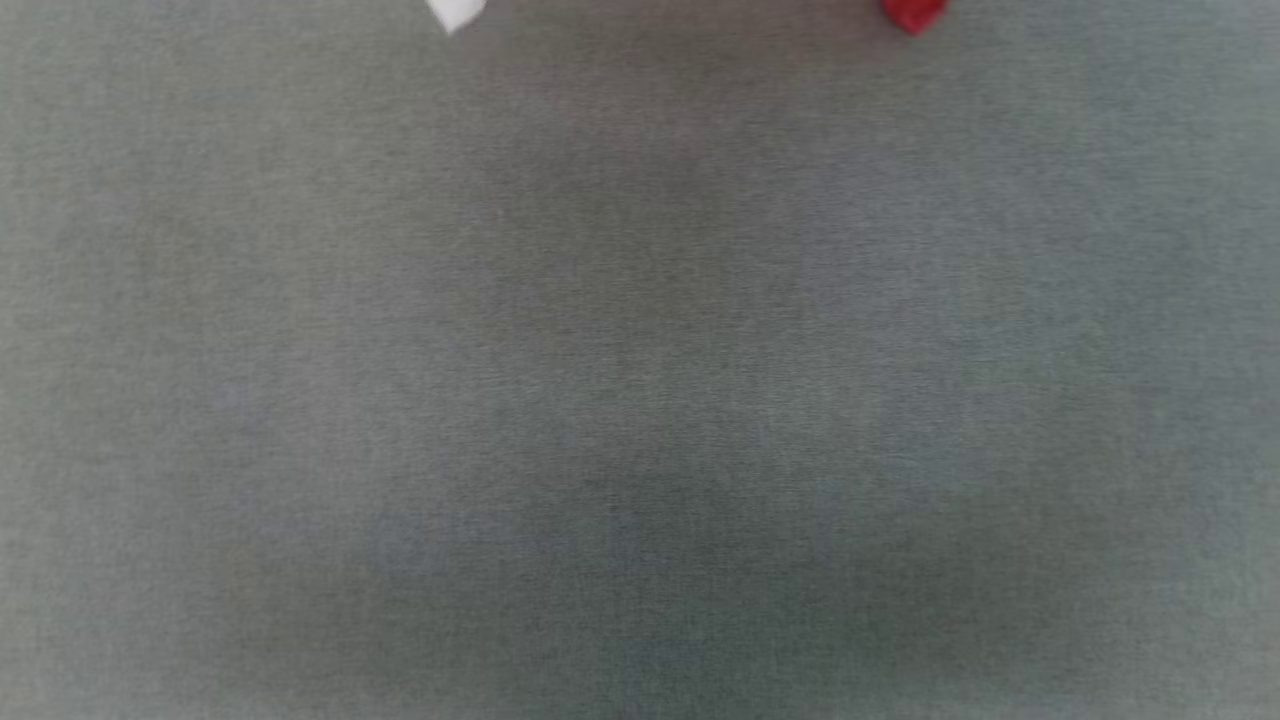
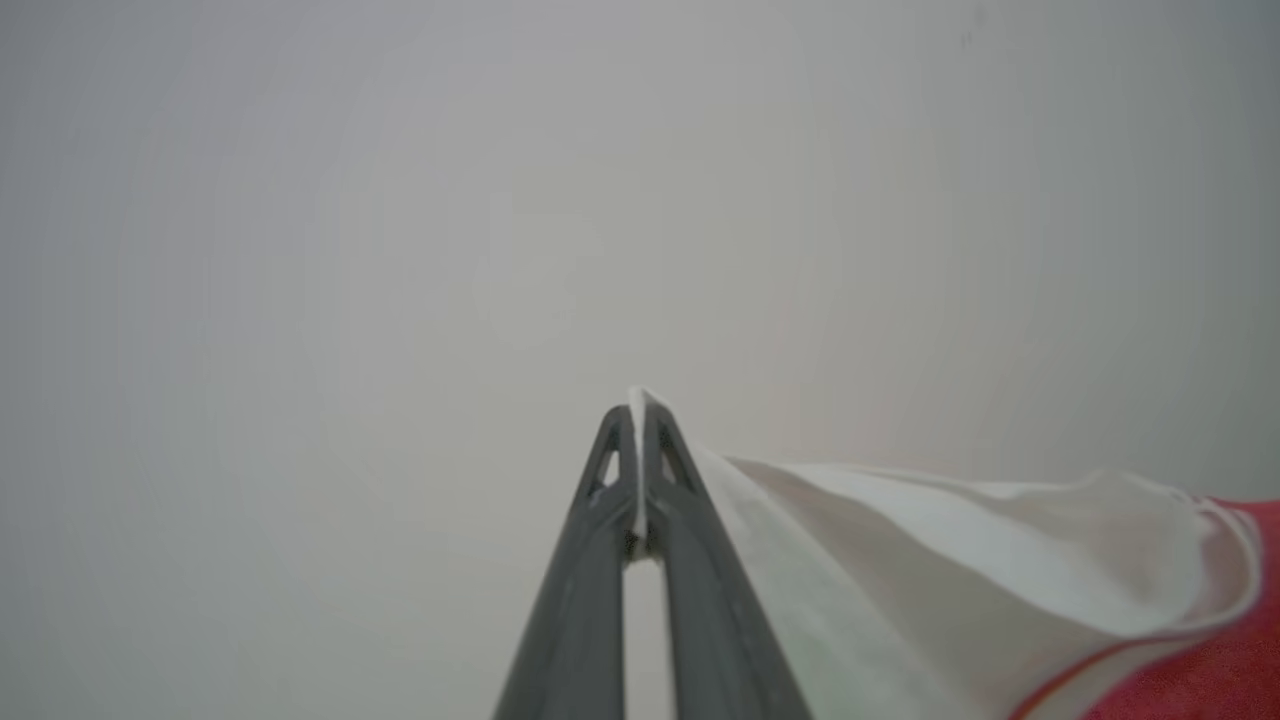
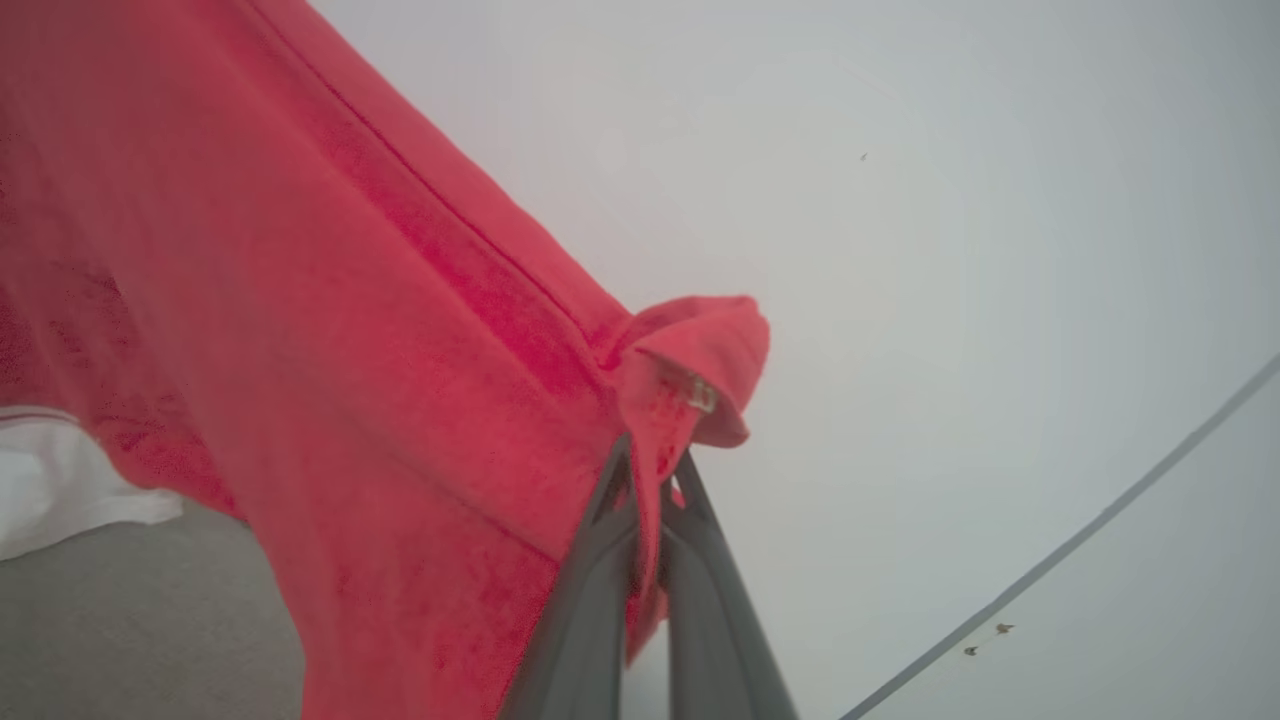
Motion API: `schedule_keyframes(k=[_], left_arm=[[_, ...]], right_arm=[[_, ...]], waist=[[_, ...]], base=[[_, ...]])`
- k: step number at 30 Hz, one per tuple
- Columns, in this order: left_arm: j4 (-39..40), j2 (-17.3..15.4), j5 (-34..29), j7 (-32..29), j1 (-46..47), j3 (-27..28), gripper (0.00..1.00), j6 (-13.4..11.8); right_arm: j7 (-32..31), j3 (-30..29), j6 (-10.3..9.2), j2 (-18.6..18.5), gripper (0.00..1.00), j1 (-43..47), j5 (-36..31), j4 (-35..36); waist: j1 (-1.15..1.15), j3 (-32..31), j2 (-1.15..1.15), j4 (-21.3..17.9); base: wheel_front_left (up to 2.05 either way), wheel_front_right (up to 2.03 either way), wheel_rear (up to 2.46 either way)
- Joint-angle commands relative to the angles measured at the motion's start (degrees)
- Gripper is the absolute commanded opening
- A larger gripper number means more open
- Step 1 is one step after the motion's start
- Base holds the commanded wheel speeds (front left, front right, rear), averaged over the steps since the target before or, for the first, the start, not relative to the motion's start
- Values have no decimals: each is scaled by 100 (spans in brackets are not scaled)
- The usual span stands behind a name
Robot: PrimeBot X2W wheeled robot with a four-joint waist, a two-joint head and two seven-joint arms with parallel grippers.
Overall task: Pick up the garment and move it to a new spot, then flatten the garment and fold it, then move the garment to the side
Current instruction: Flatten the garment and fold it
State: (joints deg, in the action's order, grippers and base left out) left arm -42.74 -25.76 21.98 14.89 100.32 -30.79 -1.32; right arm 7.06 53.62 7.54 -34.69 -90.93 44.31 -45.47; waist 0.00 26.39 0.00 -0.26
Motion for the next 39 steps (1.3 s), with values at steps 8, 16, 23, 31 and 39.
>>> schedule_keyframes(k=[8,16,23,31,39], left_arm=[[-173,-7,91,26,-1264,-116,0,554],[-462,17,953,-1116,-2563,-507,0,868],[648,-390,2005,-2436,-4064,-944,0,879],[2735,-1064,2744,-3679,-5975,-1035,0,90],[4550,-1712,3160,-4236,-7511,-1121,0,-820]], right_arm=[[-431,493,-10,0,0,675,774,-172],[-877,1060,-10,-288,0,1508,1482,290],[-1082,1476,-10,-684,0,2204,1988,939],[-1132,1637,-9,-1273,0,3220,2633,1810],[-900,1720,-9,-1813,0,4234,2867,2492]], waist=[[0,-156,0,263],[0,-530,0,449],[0,-846,0,556],[0,-1074,0,629],[0,-1161,0,572]], base=[[0,0,0],[0,0,0],[0,0,0],[0,0,0],[0,0,0]])
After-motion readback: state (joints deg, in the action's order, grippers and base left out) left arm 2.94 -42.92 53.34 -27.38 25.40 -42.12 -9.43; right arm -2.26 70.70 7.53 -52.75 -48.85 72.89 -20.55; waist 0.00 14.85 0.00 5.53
